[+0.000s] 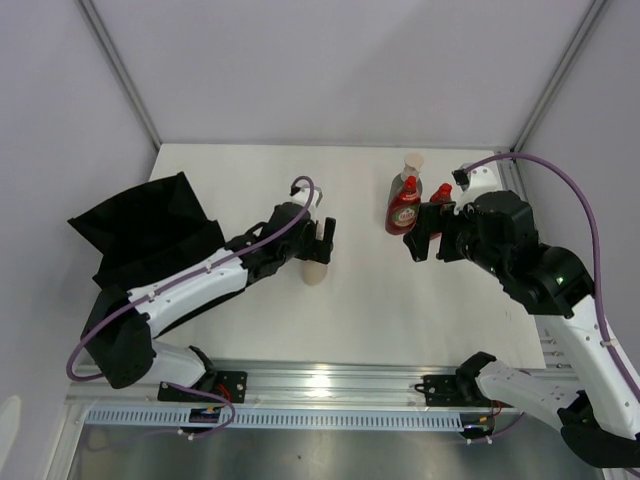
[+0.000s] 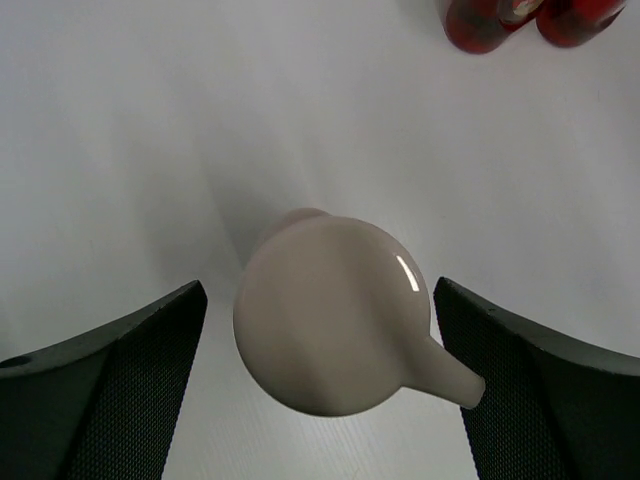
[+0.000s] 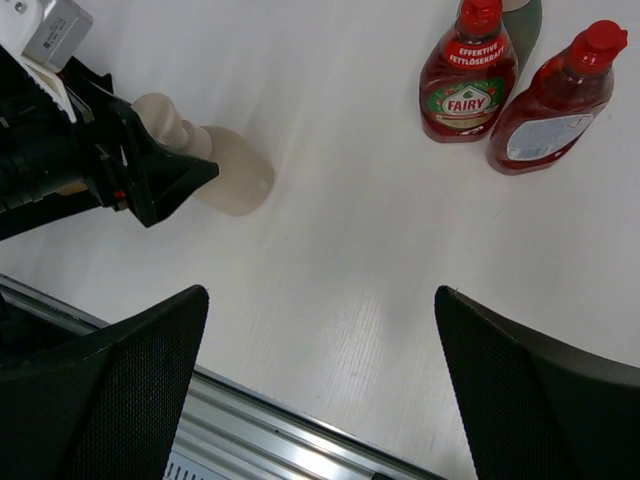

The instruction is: Place the personal care products into the canvas bag

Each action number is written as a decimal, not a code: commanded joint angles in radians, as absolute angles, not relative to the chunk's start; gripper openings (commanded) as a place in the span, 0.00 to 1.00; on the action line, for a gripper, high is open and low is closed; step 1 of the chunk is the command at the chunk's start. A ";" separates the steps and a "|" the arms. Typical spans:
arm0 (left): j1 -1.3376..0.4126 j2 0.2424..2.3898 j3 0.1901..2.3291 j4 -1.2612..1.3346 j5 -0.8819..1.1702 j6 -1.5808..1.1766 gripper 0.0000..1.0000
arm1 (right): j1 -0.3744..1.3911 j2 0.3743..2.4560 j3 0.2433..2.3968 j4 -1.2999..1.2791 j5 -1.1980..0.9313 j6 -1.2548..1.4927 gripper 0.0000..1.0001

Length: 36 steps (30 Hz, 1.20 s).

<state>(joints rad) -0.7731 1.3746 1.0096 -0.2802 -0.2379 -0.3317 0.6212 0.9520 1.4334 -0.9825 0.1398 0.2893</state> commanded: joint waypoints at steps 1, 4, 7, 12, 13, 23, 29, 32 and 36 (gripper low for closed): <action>-0.753 1.390 0.994 -0.181 -0.240 -0.328 0.99 | 0.617 0.954 1.479 -0.997 0.153 0.255 0.99; -0.752 1.404 0.983 -0.132 -0.196 -0.316 0.97 | 0.617 0.959 1.486 -1.008 0.156 0.250 0.99; -0.752 1.436 1.000 -0.123 -0.189 -0.314 0.93 | 0.617 0.956 1.489 -1.019 0.167 0.242 0.99; -0.752 1.466 1.023 -0.124 -0.193 -0.328 0.87 | 0.615 0.951 1.489 -1.032 0.179 0.230 1.00; -0.752 1.468 1.022 -0.123 -0.195 -0.334 0.86 | 0.615 0.950 1.491 -1.035 0.183 0.232 1.00; -0.753 1.450 1.038 -0.153 -0.241 -0.373 0.15 | 0.615 0.931 1.477 -1.046 0.186 0.225 0.99; -0.755 1.411 1.084 -0.235 -0.256 -0.393 0.00 | 0.614 0.931 1.454 -1.017 0.163 0.239 1.00; -0.758 1.376 1.095 -0.268 -0.281 -0.406 0.00 | 0.612 0.933 1.448 -1.003 0.152 0.247 0.99; -0.761 1.312 1.117 -0.287 -0.308 -0.410 0.00 | 0.614 0.931 1.443 -0.986 0.143 0.252 0.99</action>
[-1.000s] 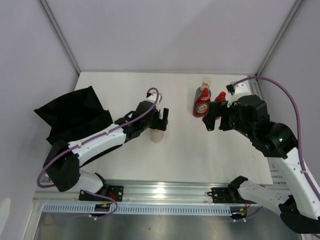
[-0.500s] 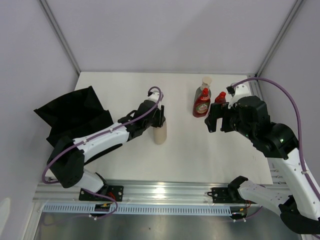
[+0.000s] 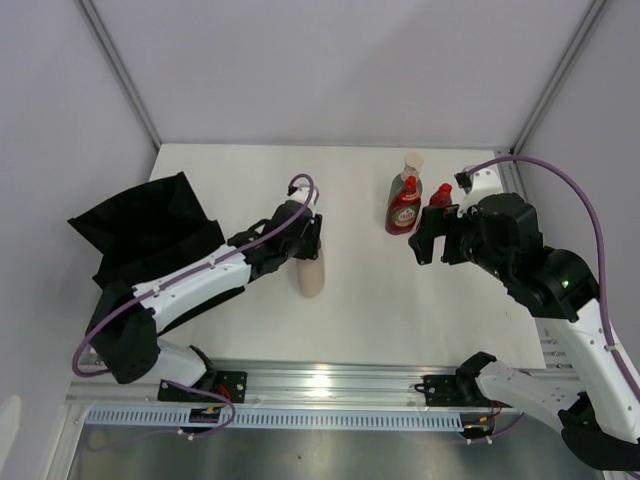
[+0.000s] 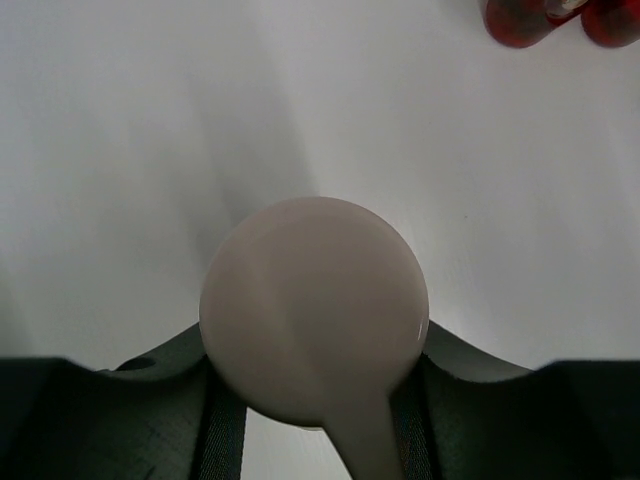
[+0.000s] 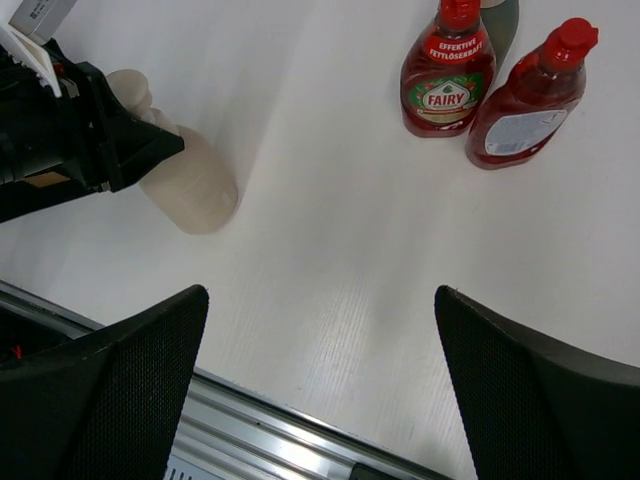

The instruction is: Place the personal care products into the canvas bag

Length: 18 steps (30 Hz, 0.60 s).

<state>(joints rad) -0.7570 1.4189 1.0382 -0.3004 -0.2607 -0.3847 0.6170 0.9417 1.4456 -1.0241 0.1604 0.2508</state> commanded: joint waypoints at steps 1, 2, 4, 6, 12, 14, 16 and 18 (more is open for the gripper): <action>-0.761 1.301 1.127 -0.294 -0.314 -0.408 0.01 | 0.612 0.931 1.437 -0.982 0.143 0.255 0.99; -0.762 1.292 1.135 -0.305 -0.327 -0.403 0.00 | 0.614 0.931 1.434 -0.977 0.140 0.256 1.00; -0.764 1.264 1.189 -0.339 -0.339 -0.385 0.00 | 0.614 0.931 1.421 -0.959 0.130 0.265 0.99; -0.765 1.240 1.239 -0.357 -0.356 -0.362 0.00 | 0.614 0.931 1.411 -0.936 0.115 0.281 0.99; -0.765 1.163 1.338 -0.403 -0.405 -0.299 0.00 | 0.612 0.940 1.387 -0.881 0.078 0.305 0.99; -0.764 1.140 1.400 -0.435 -0.428 -0.281 0.00 | 0.614 0.945 1.384 -0.865 0.074 0.308 0.99; -0.765 1.114 1.454 -0.448 -0.478 -0.236 0.00 | 0.614 0.951 1.381 -0.856 0.068 0.311 1.00; -0.761 1.097 1.498 -0.449 -0.529 -0.166 0.00 | 0.614 0.954 1.385 -0.842 0.060 0.313 1.00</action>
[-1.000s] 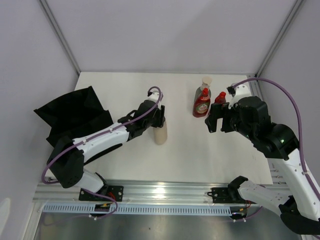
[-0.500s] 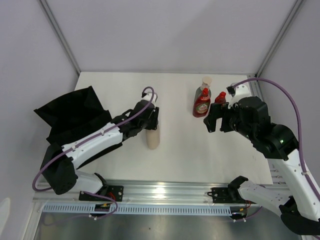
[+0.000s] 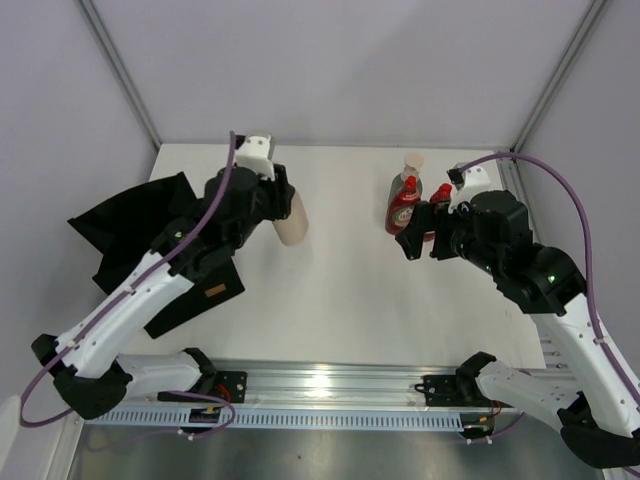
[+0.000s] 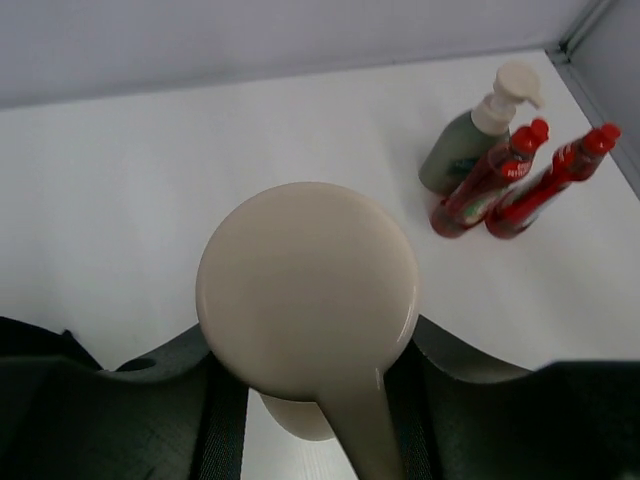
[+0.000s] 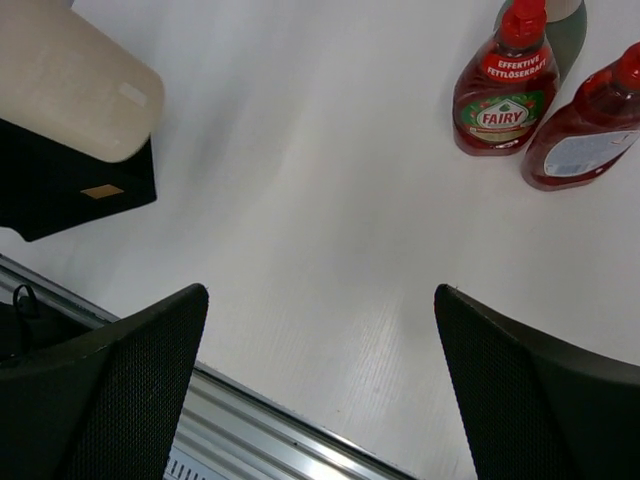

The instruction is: Place the personal care products into the canvas bag

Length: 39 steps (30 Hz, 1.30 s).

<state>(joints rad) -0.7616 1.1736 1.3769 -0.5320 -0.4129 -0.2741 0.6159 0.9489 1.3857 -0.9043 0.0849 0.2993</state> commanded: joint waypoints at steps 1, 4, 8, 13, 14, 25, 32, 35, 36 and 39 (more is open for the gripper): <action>-0.756 1.092 1.514 -0.449 -0.567 -0.140 0.00 | 0.612 0.956 1.384 -0.838 0.057 0.313 0.99; -0.735 1.094 1.601 -0.451 -0.616 -0.039 0.00 | 0.614 0.963 1.382 -0.821 0.043 0.318 0.99; -0.691 1.088 1.687 -0.425 -0.669 0.060 0.00 | 0.612 0.973 1.387 -0.804 0.028 0.319 0.99; -0.577 1.046 1.695 -0.411 -0.698 0.089 0.00 | 0.614 0.973 1.388 -0.798 0.021 0.324 0.99; -0.531 1.042 1.695 -0.417 -0.689 0.087 0.00 | 0.614 0.971 1.388 -0.798 0.020 0.325 0.99; -0.313 0.956 1.635 -0.420 -0.660 0.109 0.00 | 0.612 0.965 1.379 -0.811 0.020 0.334 1.00; -0.180 0.888 1.485 -0.451 -0.669 0.028 0.00 | 0.612 0.966 1.377 -0.816 0.012 0.337 1.00; -0.131 0.870 1.430 -0.449 -0.641 -0.014 0.00 | 0.612 0.965 1.381 -0.827 0.014 0.330 0.99; -0.120 0.867 1.395 -0.451 -0.634 -0.034 0.00 | 0.612 0.962 1.379 -0.831 0.014 0.324 1.00; -0.086 0.861 1.321 -0.448 -0.588 -0.098 0.00 | 0.612 0.957 1.379 -0.848 0.017 0.314 0.99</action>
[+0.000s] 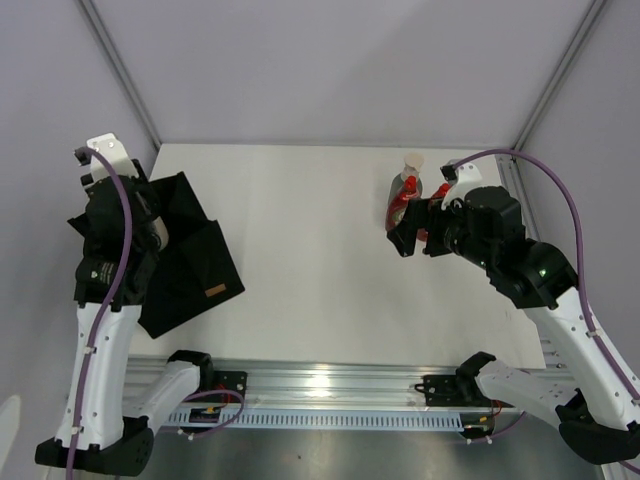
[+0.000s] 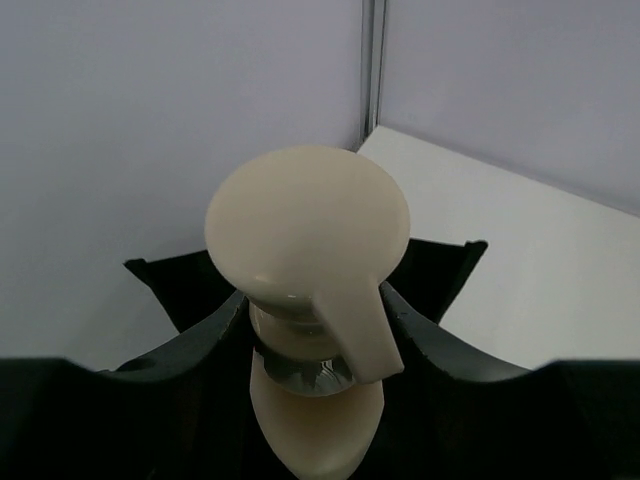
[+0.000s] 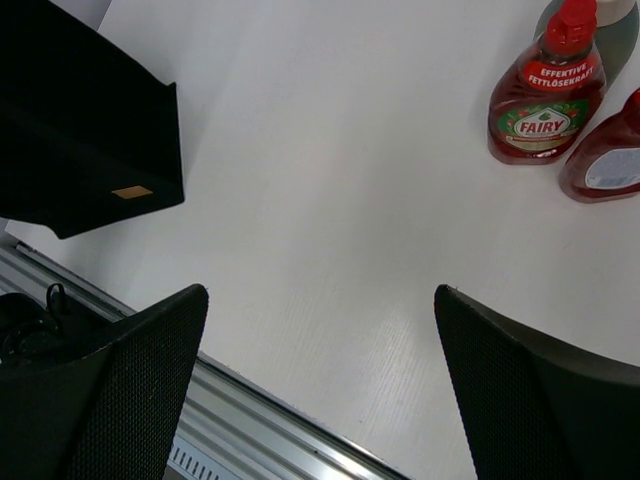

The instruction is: Place the personal care products into the canvas bag

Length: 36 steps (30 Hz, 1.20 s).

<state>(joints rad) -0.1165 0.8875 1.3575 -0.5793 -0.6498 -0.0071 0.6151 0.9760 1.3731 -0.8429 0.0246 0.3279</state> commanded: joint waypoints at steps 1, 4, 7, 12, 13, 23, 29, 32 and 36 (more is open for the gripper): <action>-0.081 0.856 1.309 -0.421 -0.578 -0.113 0.00 | 0.611 0.956 1.378 -0.857 0.021 0.308 0.99; -0.078 0.848 1.226 -0.327 -0.557 -0.104 0.00 | 0.611 0.942 1.368 -0.867 0.021 0.298 0.99; -0.068 0.871 1.204 -0.311 -0.557 -0.113 0.00 | 0.609 0.930 1.353 -0.874 0.023 0.287 0.99; -0.038 0.882 1.160 -0.276 -0.526 -0.153 0.00 | 0.607 0.927 1.342 -0.876 0.032 0.268 0.99; -0.037 0.882 1.134 -0.269 -0.531 -0.166 0.01 | 0.604 0.930 1.341 -0.876 0.032 0.265 0.99; -0.023 0.874 0.980 -0.267 -0.528 -0.248 0.00 | 0.595 0.945 1.341 -0.876 0.041 0.241 0.99; -0.020 0.873 0.907 -0.250 -0.526 -0.259 0.00 | 0.588 0.950 1.330 -0.867 0.038 0.241 1.00; -0.020 0.876 0.871 -0.252 -0.515 -0.264 0.00 | 0.586 0.957 1.328 -0.861 0.035 0.244 0.99; -0.018 0.887 0.831 -0.252 -0.531 -0.265 0.01 | 0.584 0.969 1.331 -0.853 0.029 0.245 1.00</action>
<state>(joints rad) -0.0322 0.9031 0.8330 -0.3809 -0.5121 -0.2401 0.5888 0.9611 1.3300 -0.8757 0.0338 0.2573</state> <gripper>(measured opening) 0.486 0.993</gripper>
